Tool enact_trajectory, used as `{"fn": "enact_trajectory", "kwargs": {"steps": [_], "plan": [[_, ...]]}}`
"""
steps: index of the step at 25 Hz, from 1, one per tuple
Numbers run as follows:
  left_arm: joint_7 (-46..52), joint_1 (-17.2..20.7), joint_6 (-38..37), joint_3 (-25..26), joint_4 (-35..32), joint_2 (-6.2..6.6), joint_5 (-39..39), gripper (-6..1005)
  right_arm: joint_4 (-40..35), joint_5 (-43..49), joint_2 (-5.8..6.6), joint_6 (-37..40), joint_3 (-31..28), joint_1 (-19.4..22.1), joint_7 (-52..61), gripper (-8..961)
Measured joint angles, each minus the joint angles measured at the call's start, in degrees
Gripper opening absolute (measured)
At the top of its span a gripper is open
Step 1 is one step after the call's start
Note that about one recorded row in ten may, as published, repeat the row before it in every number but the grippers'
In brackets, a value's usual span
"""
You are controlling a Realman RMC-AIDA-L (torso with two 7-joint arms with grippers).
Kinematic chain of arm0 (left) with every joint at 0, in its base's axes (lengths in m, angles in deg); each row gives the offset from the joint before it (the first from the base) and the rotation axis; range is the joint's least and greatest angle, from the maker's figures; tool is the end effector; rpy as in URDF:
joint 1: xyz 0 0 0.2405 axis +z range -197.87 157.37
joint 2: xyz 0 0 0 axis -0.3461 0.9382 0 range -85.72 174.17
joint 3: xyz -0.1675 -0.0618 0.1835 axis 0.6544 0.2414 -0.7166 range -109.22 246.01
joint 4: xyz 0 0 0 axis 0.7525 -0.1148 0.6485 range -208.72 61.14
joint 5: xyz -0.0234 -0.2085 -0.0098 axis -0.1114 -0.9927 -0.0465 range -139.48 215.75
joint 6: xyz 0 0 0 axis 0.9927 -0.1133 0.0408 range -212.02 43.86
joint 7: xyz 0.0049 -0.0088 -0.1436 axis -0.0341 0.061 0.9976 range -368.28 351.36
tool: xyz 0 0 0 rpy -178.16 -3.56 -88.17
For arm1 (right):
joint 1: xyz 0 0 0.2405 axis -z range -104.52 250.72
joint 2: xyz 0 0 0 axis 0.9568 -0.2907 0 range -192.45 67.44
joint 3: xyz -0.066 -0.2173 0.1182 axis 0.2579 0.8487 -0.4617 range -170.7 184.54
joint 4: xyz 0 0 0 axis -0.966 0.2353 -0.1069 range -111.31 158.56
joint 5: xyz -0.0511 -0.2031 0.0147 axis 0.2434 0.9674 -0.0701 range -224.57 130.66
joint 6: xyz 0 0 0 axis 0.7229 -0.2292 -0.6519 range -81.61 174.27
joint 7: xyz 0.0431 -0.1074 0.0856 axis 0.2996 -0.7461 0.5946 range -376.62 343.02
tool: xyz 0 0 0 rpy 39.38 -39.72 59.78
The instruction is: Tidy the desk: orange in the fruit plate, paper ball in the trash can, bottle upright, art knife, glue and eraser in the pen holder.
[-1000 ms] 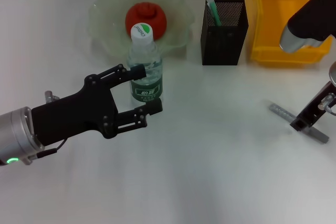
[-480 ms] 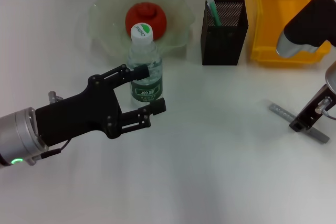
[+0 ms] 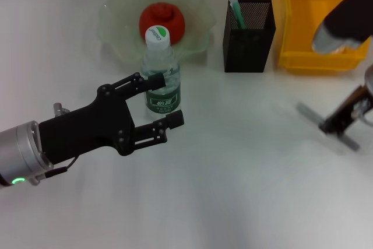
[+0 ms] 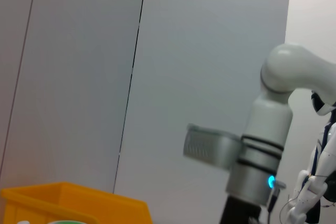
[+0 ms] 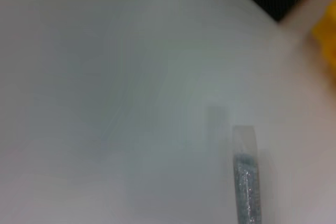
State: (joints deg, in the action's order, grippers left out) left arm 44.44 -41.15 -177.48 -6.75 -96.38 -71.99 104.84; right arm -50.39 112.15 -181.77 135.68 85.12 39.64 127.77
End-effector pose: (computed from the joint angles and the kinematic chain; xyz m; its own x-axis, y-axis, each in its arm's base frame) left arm -0.2564 0.2685 -0.0297 0.6296 0.1109 0.7690 0.3279 -0.9352 -0.1336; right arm 0.2206 0.3536 0.0096 0.6474 -0.6927 0.3177 -0.4876 -0.6969 -0.5259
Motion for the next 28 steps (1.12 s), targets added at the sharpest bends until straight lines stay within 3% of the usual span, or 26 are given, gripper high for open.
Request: {"fn": "enact_trajectory", "kwargs": {"steps": [3, 7, 10, 12, 16, 21, 28], "plan": [[-0.1, 0.3, -0.1, 0.0, -0.1, -0.05, 0.0, 798, -8.5, -6.1, 0.01, 0.5, -5.2, 2.7, -1.3, 140], [-0.1, 0.4, -0.5, 0.0, -0.1, -0.06, 0.0, 798, -15.9, -26.4, -0.11, -7.1, -13.1, 9.7, -10.4, 139], [-0.1, 0.7, -0.6, 0.0, -0.1, -0.06, 0.0, 798, -10.7, -48.2, -0.12, -19.0, -13.8, 14.8, -22.7, 137], [-0.2, 0.8, -0.7, 0.0, -0.2, -0.05, 0.0, 798, -3.2, -59.1, -0.21, -24.6, -13.5, 15.4, -30.9, 135], [-0.7, 0.9, -0.6, 0.0, -0.2, -0.11, -0.1, 798, 22.0, -80.1, -0.08, -30.1, -14.1, 9.4, -48.4, 133], [-1.3, 1.0, -0.7, 0.4, -0.2, 0.03, -0.2, 798, 45.7, -90.0, 0.04, -31.1, -20.5, 0.1, -62.3, 131], [-2.5, 1.1, -0.9, 0.6, 0.2, -0.18, -0.3, 799, 51.6, -90.3, -0.01, -36.3, -21.1, -3.6, -63.6, 129]]}}
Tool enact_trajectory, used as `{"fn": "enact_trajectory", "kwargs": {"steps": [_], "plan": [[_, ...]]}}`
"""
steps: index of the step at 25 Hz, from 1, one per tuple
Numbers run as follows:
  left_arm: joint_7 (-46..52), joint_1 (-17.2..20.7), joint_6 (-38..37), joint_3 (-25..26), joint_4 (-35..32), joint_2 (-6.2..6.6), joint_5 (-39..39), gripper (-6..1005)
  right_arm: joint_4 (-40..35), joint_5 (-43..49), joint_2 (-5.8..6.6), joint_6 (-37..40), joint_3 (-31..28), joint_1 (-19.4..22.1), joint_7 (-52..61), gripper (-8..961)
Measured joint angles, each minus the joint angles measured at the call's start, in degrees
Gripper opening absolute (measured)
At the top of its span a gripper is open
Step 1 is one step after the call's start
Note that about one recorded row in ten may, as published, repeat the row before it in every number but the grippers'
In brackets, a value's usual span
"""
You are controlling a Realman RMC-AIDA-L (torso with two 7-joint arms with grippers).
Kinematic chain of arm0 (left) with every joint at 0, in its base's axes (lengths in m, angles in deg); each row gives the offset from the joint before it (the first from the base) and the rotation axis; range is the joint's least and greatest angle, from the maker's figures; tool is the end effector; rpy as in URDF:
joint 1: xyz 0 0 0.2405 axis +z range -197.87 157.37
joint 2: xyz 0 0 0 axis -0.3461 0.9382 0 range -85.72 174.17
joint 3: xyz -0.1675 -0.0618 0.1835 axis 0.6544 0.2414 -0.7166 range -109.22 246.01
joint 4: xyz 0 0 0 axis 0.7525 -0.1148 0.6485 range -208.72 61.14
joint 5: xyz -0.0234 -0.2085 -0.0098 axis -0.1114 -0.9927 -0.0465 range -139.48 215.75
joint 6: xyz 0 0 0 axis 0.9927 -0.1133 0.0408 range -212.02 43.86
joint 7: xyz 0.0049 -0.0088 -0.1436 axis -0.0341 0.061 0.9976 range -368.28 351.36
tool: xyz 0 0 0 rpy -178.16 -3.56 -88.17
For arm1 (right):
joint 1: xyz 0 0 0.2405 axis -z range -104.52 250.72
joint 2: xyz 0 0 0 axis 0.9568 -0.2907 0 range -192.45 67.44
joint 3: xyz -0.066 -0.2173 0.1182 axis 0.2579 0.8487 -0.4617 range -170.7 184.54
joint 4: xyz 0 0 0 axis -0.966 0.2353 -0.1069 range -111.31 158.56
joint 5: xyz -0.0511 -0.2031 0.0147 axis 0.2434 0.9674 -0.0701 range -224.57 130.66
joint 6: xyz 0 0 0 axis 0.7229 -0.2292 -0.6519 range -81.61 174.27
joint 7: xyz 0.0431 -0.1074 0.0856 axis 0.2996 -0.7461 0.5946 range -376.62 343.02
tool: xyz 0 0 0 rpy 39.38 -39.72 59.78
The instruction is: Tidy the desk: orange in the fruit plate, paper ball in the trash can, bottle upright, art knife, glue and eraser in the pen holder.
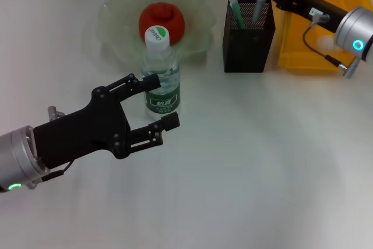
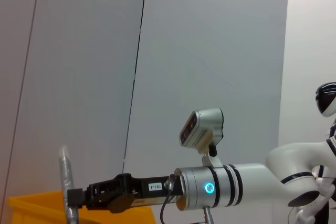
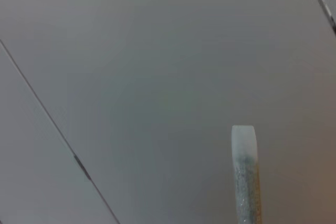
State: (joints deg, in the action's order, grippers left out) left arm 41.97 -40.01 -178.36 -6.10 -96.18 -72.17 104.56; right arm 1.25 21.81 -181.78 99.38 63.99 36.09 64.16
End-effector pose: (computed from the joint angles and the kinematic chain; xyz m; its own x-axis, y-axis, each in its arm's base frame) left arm -0.2602 0.2629 -0.0282 0.6264 0.0781 0.7756 0.3213 -0.9324 -0.1656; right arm 0.2437 0.4158 -0.0177 0.4020 -0.3911 -0.8279 -0.8568 -0.4795 -0.1895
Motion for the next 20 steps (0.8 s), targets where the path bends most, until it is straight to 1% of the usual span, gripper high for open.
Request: {"fn": "enact_trajectory", "kwargs": {"steps": [7, 11, 12, 13, 14, 17, 18, 20], "plan": [[0.0, 0.6, -0.1, 0.0, 0.0, 0.07, -0.1, 799, 0.8, 0.5, 0.05, 0.4, 0.7, -0.4, 0.7, 166], [0.0, 0.7, -0.2, 0.0, 0.0, 0.09, -0.2, 799, 0.6, 0.6, 0.11, 1.4, 1.1, 0.4, 1.3, 260], [0.0, 0.9, -0.6, 0.5, 0.0, 0.1, -0.2, 799, 0.3, 0.6, 0.19, 2.7, 1.1, 0.8, 2.0, 284], [0.0, 0.9, -0.6, 0.5, 0.0, 0.1, -0.2, 799, -0.3, 0.7, 0.39, 4.8, 1.1, 1.5, 2.8, 307], [0.0, 0.9, -0.6, 0.5, 0.0, 0.1, -0.2, 799, -1.4, 1.1, 0.85, 7.7, 1.0, 2.7, 4.2, 331], [0.0, 1.2, -1.4, 1.6, 0.0, 0.13, -0.1, 799, -7.4, 3.4, 2.09, 18.1, 0.5, 7.3, 7.3, 401], [0.9, 2.4, -5.1, 4.0, 0.0, 1.17, 0.2, 799, -10.4, 4.4, 2.47, 22.7, 0.4, 9.6, 8.0, 433], [1.9, 2.8, -6.2, 3.8, -0.2, 2.11, 0.6, 799, -16.2, 6.5, 3.3, 32.1, -0.5, 14.5, 8.5, 498]]}}
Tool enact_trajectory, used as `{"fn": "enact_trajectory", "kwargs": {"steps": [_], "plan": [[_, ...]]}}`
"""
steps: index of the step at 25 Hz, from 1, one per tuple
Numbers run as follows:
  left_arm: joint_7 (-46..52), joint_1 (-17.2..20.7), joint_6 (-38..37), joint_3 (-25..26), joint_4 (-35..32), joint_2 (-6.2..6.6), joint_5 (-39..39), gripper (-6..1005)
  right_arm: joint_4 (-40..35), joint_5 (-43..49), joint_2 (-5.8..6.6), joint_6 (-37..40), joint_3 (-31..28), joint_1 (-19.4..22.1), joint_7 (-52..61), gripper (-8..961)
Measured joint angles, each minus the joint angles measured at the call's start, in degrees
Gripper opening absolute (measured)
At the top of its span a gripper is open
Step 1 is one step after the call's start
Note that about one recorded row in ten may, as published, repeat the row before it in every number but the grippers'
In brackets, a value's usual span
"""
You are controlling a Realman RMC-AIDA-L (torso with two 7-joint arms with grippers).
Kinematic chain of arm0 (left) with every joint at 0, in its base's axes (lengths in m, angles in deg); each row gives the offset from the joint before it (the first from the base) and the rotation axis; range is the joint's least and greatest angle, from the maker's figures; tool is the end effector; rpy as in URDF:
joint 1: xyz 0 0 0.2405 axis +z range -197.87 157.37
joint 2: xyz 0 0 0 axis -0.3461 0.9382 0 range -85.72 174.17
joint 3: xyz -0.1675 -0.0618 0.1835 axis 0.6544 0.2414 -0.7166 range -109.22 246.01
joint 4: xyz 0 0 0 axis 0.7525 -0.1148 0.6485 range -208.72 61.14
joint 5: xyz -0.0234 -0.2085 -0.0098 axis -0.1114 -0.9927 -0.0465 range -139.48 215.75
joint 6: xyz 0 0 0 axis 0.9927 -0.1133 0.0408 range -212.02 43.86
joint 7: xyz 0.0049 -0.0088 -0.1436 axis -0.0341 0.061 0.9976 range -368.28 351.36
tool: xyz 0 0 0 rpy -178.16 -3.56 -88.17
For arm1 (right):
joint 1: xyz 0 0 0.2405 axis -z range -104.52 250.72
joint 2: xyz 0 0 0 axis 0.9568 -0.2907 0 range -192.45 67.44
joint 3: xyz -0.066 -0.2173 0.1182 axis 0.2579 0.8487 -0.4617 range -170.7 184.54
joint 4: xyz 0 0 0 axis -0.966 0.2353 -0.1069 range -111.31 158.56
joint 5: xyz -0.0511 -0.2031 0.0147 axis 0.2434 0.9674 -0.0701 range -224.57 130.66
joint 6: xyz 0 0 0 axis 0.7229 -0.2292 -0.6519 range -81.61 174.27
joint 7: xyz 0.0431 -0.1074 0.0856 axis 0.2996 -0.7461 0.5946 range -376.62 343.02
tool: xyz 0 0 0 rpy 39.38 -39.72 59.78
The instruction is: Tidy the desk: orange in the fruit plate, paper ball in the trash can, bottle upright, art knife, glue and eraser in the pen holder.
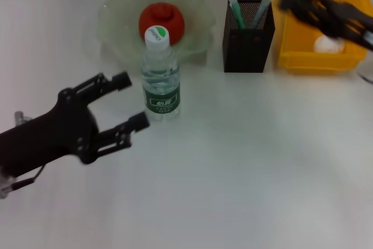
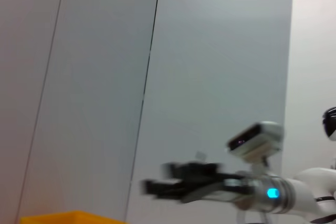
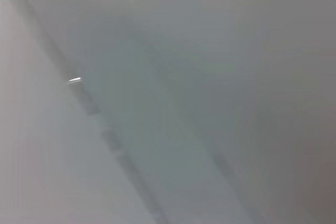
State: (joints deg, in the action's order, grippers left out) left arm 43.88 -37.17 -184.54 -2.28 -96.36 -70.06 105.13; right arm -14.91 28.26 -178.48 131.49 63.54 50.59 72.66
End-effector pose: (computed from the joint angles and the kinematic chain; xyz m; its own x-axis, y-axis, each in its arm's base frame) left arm -0.2743 0.2485 -0.0013 0.5788 0.0783 0.8117 0.3440 -0.9259 -0.1560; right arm 0.2457 0.3353 0.0408 0.4397 -0.3447 -0.8293 -0.6405 -0.7677 -0.0205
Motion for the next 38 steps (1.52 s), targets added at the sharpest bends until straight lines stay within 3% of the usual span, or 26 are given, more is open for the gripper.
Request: {"fn": "enact_trajectory", "kwargs": {"steps": [4, 6, 8, 11, 20, 29, 38], "plan": [[5.3, 0.2, -2.8, -0.3, -0.8, 2.47, 4.3, 799, -5.9, 10.7, 1.39, 21.3, -6.1, 6.3, -6.4, 653], [9.4, 0.2, -3.5, 0.0, -3.5, 2.86, 9.3, 799, -4.6, 21.8, 0.81, 32.7, -13.1, 7.8, -12.7, 769], [10.0, 0.2, -3.5, 0.0, -4.1, 2.78, 10.5, 798, -4.0, 23.6, 0.44, 33.1, -13.4, 7.9, -13.5, 769], [10.7, -0.1, -3.5, 0.0, -4.8, 2.32, 13.7, 797, -2.0, 28.2, -1.21, 32.3, -13.7, 7.6, -17.1, 768], [11.2, -0.4, -4.8, 0.1, -5.7, 1.91, 13.5, 794, -0.5, 29.3, -1.59, 31.8, -13.6, 5.7, -17.8, 768], [11.3, -0.6, -5.7, 0.3, -6.3, 1.7, 13.8, 792, 1.4, 29.4, -2.92, 30.8, -13.5, 3.7, -18.2, 768], [10.8, -0.6, -7.4, 0.7, -7.0, 1.6, 13.8, 792, 4.2, 29.5, -3.03, 28.8, -13.3, 1.7, -18.2, 768]]}}
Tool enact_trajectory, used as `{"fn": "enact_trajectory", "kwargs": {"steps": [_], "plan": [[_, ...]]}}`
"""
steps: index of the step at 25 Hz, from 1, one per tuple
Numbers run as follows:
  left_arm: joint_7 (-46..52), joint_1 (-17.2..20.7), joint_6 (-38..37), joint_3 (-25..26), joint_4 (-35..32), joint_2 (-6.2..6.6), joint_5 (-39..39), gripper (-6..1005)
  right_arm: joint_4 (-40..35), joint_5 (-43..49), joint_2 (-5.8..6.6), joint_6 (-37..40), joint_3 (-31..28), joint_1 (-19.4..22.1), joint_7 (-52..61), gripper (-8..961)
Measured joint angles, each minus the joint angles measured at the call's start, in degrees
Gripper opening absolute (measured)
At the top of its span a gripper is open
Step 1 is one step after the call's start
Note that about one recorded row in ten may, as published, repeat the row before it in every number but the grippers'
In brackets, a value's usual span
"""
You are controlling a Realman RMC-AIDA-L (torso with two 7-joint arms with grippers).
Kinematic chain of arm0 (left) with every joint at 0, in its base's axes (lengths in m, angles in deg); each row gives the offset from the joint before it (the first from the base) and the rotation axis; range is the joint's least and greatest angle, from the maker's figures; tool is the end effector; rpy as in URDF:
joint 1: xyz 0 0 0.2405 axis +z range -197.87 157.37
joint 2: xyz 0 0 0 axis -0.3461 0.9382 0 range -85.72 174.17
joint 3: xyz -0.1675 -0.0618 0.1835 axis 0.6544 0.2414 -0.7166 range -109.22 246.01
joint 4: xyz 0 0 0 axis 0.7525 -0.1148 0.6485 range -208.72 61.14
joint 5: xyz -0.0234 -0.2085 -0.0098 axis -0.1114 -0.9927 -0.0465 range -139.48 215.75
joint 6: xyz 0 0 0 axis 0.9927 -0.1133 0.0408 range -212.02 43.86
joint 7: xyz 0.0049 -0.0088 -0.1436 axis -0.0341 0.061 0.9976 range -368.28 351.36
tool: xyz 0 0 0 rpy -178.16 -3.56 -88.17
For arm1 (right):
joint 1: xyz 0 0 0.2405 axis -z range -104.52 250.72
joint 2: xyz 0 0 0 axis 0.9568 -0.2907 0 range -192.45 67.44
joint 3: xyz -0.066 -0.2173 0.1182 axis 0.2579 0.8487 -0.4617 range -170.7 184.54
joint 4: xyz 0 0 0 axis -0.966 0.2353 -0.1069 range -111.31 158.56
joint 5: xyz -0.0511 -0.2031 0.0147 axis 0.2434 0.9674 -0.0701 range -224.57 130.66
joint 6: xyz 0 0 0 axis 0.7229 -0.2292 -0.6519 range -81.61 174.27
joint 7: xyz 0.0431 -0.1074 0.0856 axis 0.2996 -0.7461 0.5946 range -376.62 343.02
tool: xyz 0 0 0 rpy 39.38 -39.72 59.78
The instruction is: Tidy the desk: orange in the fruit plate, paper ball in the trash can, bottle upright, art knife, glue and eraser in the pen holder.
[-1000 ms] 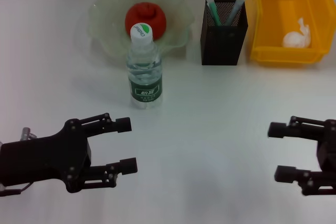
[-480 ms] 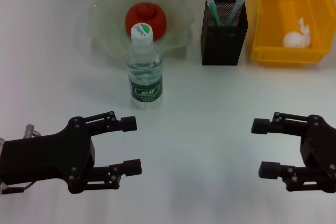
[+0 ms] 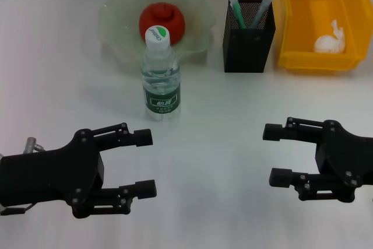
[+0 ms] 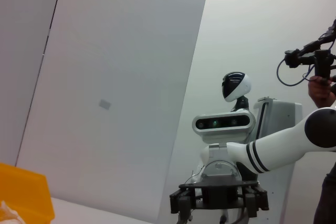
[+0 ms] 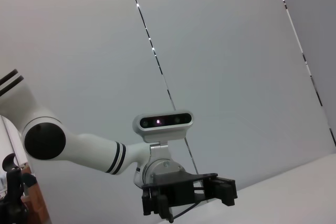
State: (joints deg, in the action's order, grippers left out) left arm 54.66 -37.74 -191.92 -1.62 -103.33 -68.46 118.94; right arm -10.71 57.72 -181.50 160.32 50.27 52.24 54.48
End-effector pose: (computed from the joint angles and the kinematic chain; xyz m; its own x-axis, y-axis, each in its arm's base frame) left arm -0.2664 0.2318 0.0048 0.6604 0.2186 0.7184 0.2164 -0.9715 0.0966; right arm 0.2592 0.2403 0.0071 0.6477 -0.2960 -0.7020 -0.2837 -0.9489 0.1384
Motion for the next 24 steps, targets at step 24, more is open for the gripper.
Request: {"fn": "enact_trajectory", "kwargs": {"steps": [24], "plan": [[-0.1, 0.0, -0.9, 0.1, -0.8, -0.07, 0.1, 792, 1.7, -0.2, -0.18, -1.2, 0.0, -2.5, 0.0, 768]]}}
